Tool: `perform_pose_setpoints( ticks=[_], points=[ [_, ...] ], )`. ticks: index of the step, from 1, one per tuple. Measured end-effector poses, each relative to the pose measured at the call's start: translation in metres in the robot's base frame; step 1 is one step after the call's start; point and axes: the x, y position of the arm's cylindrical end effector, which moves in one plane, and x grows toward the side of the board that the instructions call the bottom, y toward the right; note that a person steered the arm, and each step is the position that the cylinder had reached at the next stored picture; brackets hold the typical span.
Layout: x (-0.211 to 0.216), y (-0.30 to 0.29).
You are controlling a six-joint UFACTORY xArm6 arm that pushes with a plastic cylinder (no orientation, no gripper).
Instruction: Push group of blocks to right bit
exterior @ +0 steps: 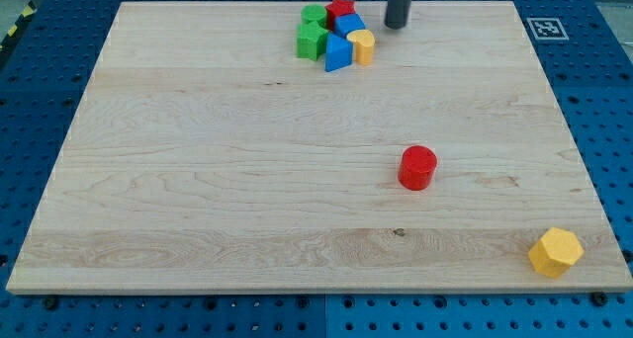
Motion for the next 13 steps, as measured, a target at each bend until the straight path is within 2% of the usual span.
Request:
perform_pose_setpoints(
  ticks=[1,2,4,9,11,13],
  points=[
    [-0.025,-0.03],
    [-0.023,-0.037],
    [-0.011,-0.042],
    [0.023,-0.101],
    [0.049,-0.102],
    [0.04,-0.14]
  ],
)
